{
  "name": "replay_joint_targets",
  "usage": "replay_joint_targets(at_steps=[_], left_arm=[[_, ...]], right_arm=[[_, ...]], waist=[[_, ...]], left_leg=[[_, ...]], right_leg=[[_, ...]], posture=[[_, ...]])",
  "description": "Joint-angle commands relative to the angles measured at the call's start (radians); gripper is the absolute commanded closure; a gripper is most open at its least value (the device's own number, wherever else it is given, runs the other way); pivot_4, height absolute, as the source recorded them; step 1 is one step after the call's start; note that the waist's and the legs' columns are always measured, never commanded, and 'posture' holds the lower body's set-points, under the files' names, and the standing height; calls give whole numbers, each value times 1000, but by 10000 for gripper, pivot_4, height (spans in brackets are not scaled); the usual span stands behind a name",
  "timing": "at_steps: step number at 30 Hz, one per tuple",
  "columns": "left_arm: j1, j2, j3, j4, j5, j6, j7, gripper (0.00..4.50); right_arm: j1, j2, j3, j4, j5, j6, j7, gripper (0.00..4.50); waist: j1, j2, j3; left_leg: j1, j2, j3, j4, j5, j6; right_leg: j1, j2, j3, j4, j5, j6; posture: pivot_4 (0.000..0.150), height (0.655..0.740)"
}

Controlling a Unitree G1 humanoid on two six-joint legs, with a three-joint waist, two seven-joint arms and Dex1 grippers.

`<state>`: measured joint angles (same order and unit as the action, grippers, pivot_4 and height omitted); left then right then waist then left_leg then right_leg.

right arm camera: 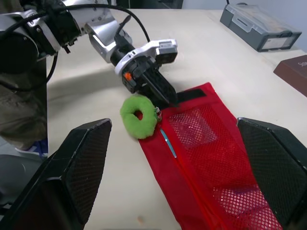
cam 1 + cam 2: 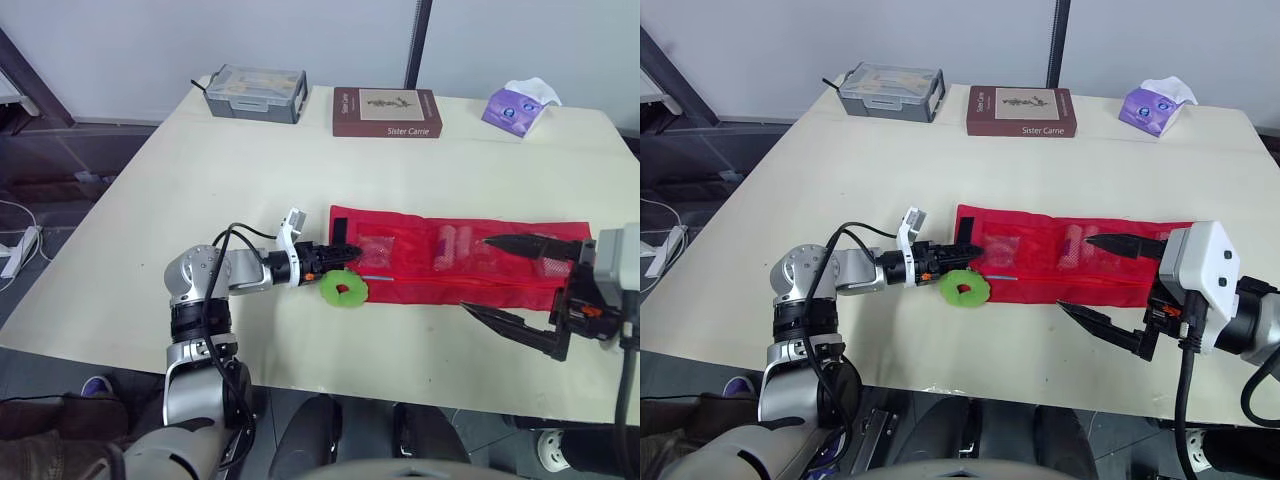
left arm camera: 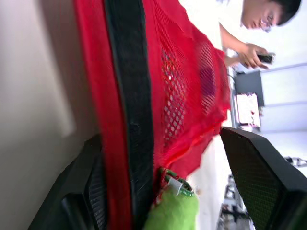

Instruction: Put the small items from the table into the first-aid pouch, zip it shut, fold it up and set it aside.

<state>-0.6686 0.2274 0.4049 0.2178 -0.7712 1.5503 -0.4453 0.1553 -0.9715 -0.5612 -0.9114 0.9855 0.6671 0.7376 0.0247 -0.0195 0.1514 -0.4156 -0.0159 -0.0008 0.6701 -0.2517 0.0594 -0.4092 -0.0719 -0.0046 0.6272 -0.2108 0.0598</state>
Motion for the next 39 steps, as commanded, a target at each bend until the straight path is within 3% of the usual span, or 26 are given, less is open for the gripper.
replay_joint_targets(at_steps=[1,10,14,17,20,27,37,39], left_arm=[[-33,-47,120,-20,-43,52,49,9735],[14,-47,235,-19,-187,64,164,9735],[18,-29,229,1,-230,64,189,21157],[17,-3,216,28,-254,64,187,35535],[-6,38,213,86,-256,64,163,44406],[-60,56,207,146,-270,64,145,44406],[-54,-28,211,74,-306,64,202,44406],[-52,-40,216,61,-311,64,217,45000]], right_arm=[[12,27,7,-44,-30,-33,-32,547],[5,56,170,-93,-26,-15,-131,547],[-66,71,286,-80,-30,1,-178,0],[-143,89,404,-62,-69,23,-205,0],[-261,149,584,25,-144,83,-252,0],[-462,343,816,250,-309,214,-375,0],[-537,613,744,388,-233,398,-481,0],[-544,645,734,401,-231,426,-496,5564]], waist=[[-3,0,0],[-9,0,0],[-9,0,0],[-10,0,0],[-14,-1,0],[-11,-2,-1],[-11,-2,-1],[-12,-2,-1]], left_leg=[[0,0,0,0,0,0],[0,0,0,0,1,-1],[0,0,0,0,1,-1],[1,0,0,0,1,-2],[1,0,0,0,2,-3],[0,-1,0,-1,3,-5],[1,-2,-2,-1,4,-6],[1,-3,-2,-1,4,-6]], right_leg=[[0,0,0,0,0,0],[0,0,0,0,0,0],[0,0,0,0,0,0],[0,0,0,1,0,0],[0,1,0,1,0,0],[-2,1,1,2,0,-1],[-2,0,1,5,0,-1],[-2,0,1,5,0,-1]], posture=[[1500,7400],[1500,7400],[1500,7400],[1500,7400],[1500,7400],[1500,7400],[1500,7400],[1500,7400]])
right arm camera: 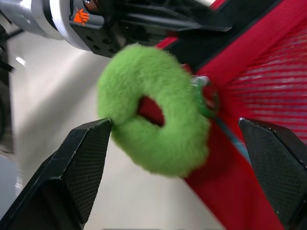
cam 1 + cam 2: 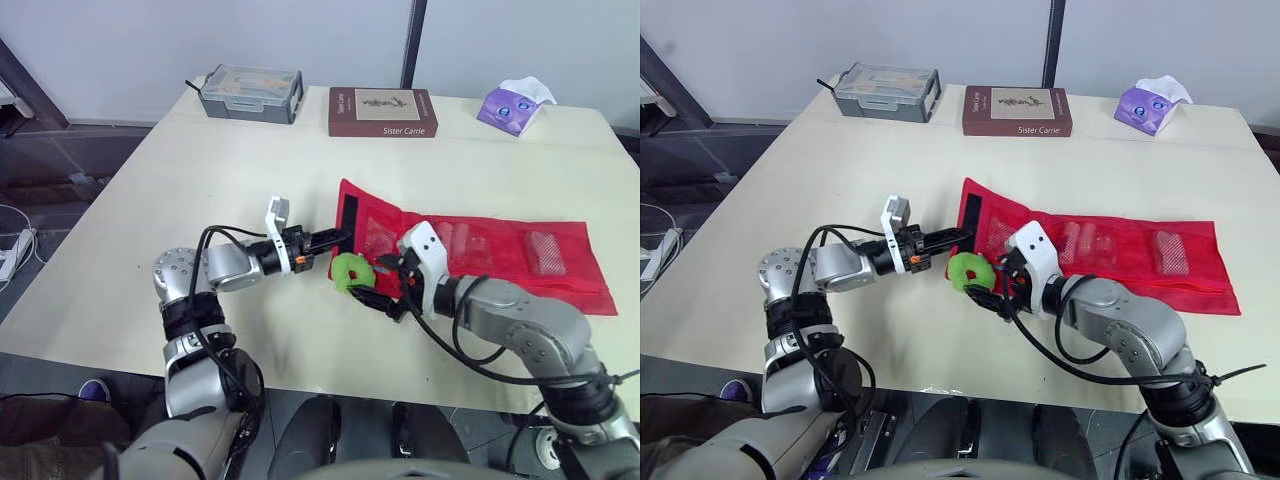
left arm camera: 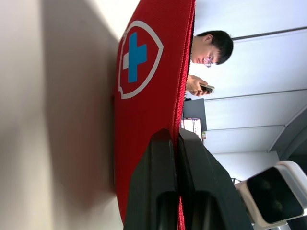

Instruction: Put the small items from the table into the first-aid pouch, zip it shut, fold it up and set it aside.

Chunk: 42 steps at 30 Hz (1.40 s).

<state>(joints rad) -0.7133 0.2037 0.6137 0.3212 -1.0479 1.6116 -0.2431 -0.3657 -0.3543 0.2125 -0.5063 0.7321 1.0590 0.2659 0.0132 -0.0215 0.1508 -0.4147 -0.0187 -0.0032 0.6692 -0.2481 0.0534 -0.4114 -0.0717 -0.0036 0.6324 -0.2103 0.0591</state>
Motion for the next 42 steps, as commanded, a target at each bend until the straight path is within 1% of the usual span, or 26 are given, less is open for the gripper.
replay_joint_targets(at_steps=[1,3,6,8,9,12,17,20,23,27,30,32,34,37,39,42], left_arm=[[-6,-23,10,-48,-39,3,22,45000],[-4,-33,12,-59,-50,3,37,45000],[1,-44,11,-78,-64,3,55,45000],[2,-44,12,-93,-63,3,59,45000],[1,-44,13,-96,-63,3,62,45000],[15,-24,-15,-125,-39,-9,47,45000],[46,44,-86,-130,20,-96,-9,45000],[55,85,-129,-124,53,-139,-51,45000],[64,128,-165,-117,85,-182,-92,45000],[70,194,-198,-91,131,-240,-145,45000],[71,256,-227,-44,179,-297,-197,45000],[63,291,-243,1,212,-340,-230,45000],[53,317,-262,42,242,-379,-263,45000],[28,343,-296,102,287,-433,-315,45000],[8,352,-317,134,311,-462,-346,45000],[-16,354,-344,151,331,-481,-381,45000]], right_arm=[[-26,37,-38,-1,18,47,-29,8034],[-30,48,-30,7,2,66,-38,18315],[-32,57,-30,11,-20,82,-52,30853],[-32,47,-33,2,-38,92,-58,40619],[-31,39,-35,-3,-44,95,-57,44668],[-23,6,-60,-31,-58,114,-61,44668],[1,-83,-152,-95,-84,157,-83,44668],[27,-163,-208,-145,-94,190,-80,44668],[78,-278,-298,-184,-116,218,-66,44668],[194,-479,-467,-177,-187,213,-29,44668],[371,-648,-591,-110,-298,141,26,44668],[490,-720,-660,-29,-389,57,52,44668],[560,-748,-708,44,-447,-24,78,44668],[592,-743,-729,120,-481,-105,118,44668],[601,-735,-726,135,-487,-130,144,44668],[609,-710,-736,99,-458,-113,184,44668]], waist=[[0,0,0],[0,0,0],[-1,0,0],[-1,0,0],[-1,0,0],[-2,0,0],[-2,0,0],[0,0,0],[1,1,0],[0,1,1],[1,1,1],[1,1,1],[-1,1,1],[-1,1,1],[-2,1,1],[-1,1,1]], left_leg=[[0,0,0,0,0,0],[0,-1,0,0,0,0],[0,-1,0,0,0,0],[0,-1,-1,0,0,0],[0,-1,-1,0,0,0],[0,-2,-1,0,0,0],[0,-2,0,-1,0,0],[0,-2,-1,-1,0,0],[0,-2,-1,-1,0,0],[0,-2,0,-1,0,1],[0,-2,0,-2,-1,2],[0,-1,0,-2,-3,5],[0,0,1,-2,-3,5],[0,1,3,-2,-3,5],[0,1,3,-2,-3,5],[0,1,3,-2,-3,5]], right_leg=[[0,0,0,0,0,0],[0,0,0,1,0,0],[0,0,0,1,0,0],[0,0,0,1,0,0],[0,0,0,1,0,0],[0,0,0,1,0,0],[0,0,0,1,0,0],[0,0,0,1,0,0],[0,0,0,0,0,0],[0,-1,0,0,-1,-1],[0,0,0,-1,-2,-4],[0,0,0,-1,-3,-4],[0,0,0,-2,-3,-4],[0,1,1,-3,-3,-4],[0,1,1,-4,-2,-3],[0,1,0,-4,-1,0]], posture=[[1500,7400],[1500,7400],[1500,7400],[1500,7400],[1500,7400],[1500,7400],[1500,7400],[1500,7400],[1500,7400],[1500,7400],[1500,7400],[1500,7400],[1500,7400],[1500,7400],[1500,7400],[1500,7400]])
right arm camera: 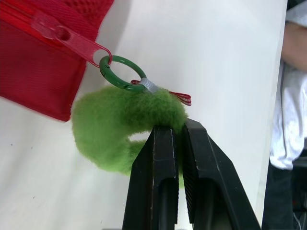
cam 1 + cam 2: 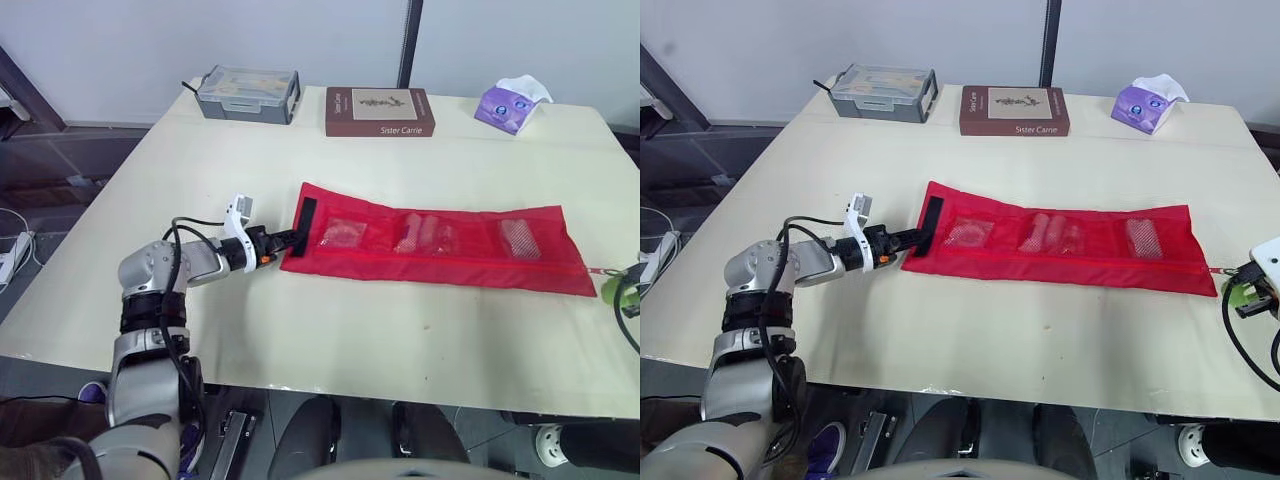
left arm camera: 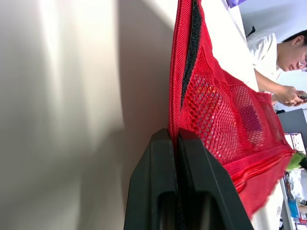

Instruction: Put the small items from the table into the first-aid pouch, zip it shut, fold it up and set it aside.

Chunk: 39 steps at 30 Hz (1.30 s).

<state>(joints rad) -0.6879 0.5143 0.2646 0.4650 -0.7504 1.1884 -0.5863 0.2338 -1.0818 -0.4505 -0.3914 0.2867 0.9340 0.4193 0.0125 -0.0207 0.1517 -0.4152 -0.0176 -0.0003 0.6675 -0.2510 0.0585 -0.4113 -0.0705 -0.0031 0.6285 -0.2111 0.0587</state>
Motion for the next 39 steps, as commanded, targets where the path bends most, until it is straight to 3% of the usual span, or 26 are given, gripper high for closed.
replay_joint_targets(at_steps=[1,13,20,31,34,35,37,39], left_arm=[[-46,44,-3,9,42,-62,-49,45000],[12,49,1,-117,31,21,-73,45000],[25,44,34,-205,-26,142,-55,45000],[121,39,22,-321,-20,137,-33,45000],[163,62,15,-347,0,50,-73,45000],[177,72,14,-350,17,11,-78,39798],[206,98,23,-359,25,-40,-107,34664],[234,131,30,-377,25,-76,-145,24238]], right_arm=[[17,24,-79,-34,-7,22,45,44668],[95,73,-145,-108,-42,48,118,44668],[150,55,-292,-95,-52,64,199,44668],[65,76,-164,14,-63,-24,219,44668],[69,108,-202,4,-36,-29,241,36021],[84,116,-219,0,-34,-30,253,30328],[125,137,-270,-9,-26,-34,282,21201],[156,164,-335,-25,-6,-17,305,9640]], waist=[[0,0,0],[1,1,0],[3,1,0],[1,1,0],[1,1,0],[1,1,0],[2,1,0],[3,1,0]], left_leg=[[0,0,0,0,0,0],[0,1,-1,0,0,0],[-1,0,-1,0,0,0],[0,1,-1,0,2,-4],[0,1,-1,0,2,-4],[0,1,-1,0,2,-4],[0,1,-1,0,2,-4],[0,1,-1,0,2,-3]], right_leg=[[0,0,0,-1,0,1],[0,-1,0,-1,0,1],[0,-1,-1,-1,0,1],[1,-1,0,-1,0,1],[1,0,0,-1,0,1],[1,0,0,-1,0,0],[0,-1,0,-1,-2,-3],[1,-2,0,-1,-2,-3]], posture=[[1500,7400],[1500,7400],[1500,7400],[1500,7400],[1500,7400],[1500,7400],[1500,7400],[1500,7400]])
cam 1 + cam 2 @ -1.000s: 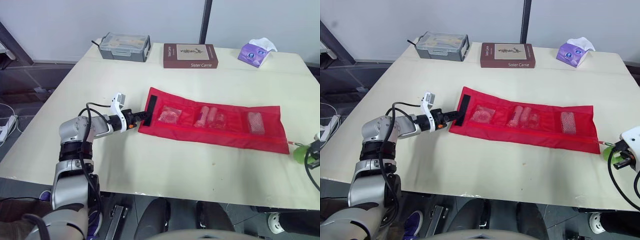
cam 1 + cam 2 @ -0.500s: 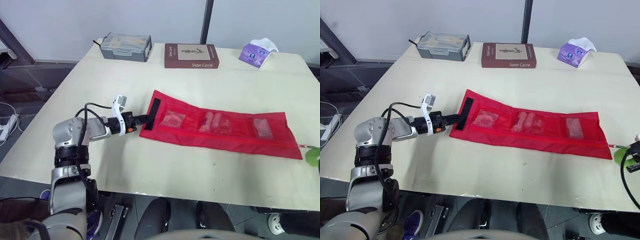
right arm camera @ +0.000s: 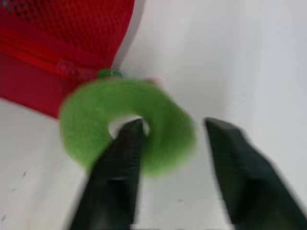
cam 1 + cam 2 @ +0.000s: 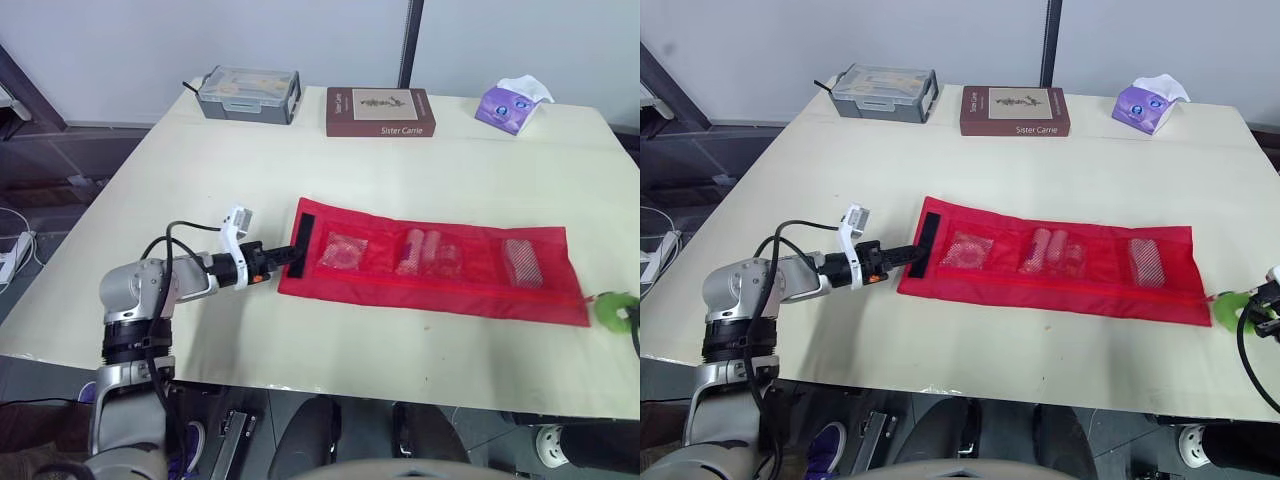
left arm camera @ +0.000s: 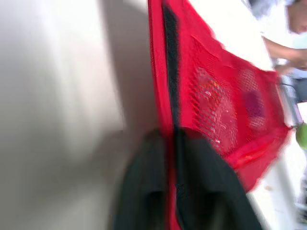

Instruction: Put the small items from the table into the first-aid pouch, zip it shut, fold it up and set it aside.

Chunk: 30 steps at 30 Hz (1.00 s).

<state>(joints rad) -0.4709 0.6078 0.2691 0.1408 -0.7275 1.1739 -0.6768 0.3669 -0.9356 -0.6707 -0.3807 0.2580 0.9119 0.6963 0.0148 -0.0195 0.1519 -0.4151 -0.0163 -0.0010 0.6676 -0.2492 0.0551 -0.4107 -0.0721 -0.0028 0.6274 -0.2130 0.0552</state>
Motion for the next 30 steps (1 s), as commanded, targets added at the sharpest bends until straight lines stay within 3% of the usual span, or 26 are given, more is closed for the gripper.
replay_joint_targets(at_steps=[1,3,6,12,13,17,21,30], left_arm=[[32,57,30,-64,1,-85,-77,20363],[48,87,43,-82,-8,-128,-121,12498],[60,113,37,-127,-38,-170,-205,1701],[71,73,-37,-348,-48,-326,-316,1701],[72,24,-31,-373,-51,-391,-313,1701],[83,48,-114,-460,-82,-425,-462,1701],[52,50,-164,-487,-114,-422,-517,1701],[23,69,-189,-463,-132,-439,-574,1701]], right_arm=[[41,33,-155,-51,41,18,49,5396],[47,72,-244,-93,130,75,100,0],[50,140,-332,-194,319,188,174,0],[-95,354,-344,-313,563,447,-4,0],[-127,398,-343,-323,584,487,-47,0],[-271,602,-387,-335,620,676,-212,0],[-296,748,-421,-316,644,703,-361,0],[-394,882,-545,-278,692,703,-576,0]], waist=[[0,0,0],[0,0,0],[0,0,0],[0,0,0],[0,1,-1],[-2,3,-1],[1,7,-2],[-10,8,-2]], left_leg=[[0,0,0,0,-1,1],[0,0,0,0,-2,3],[0,1,-1,0,-2,3],[0,1,-2,-1,-3,3],[0,1,-2,-1,-3,3],[-1,1,-2,-2,-2,3],[-1,1,-2,-3,-2,4],[1,1,0,-3,-2,4]], right_leg=[[0,0,0,0,0,0],[0,-1,0,0,0,0],[0,-4,0,-1,0,0],[1,-7,1,-1,0,-1],[1,-7,0,-1,0,-1],[0,-7,1,-1,1,-2],[-1,-7,0,-1,0,-2],[0,3,-2,-1,0,-2]], posture=[[1500,7400],[1500,7400],[1500,7400],[1500,7400],[1500,7400],[1500,7400],[1500,7400],[1500,7400]])
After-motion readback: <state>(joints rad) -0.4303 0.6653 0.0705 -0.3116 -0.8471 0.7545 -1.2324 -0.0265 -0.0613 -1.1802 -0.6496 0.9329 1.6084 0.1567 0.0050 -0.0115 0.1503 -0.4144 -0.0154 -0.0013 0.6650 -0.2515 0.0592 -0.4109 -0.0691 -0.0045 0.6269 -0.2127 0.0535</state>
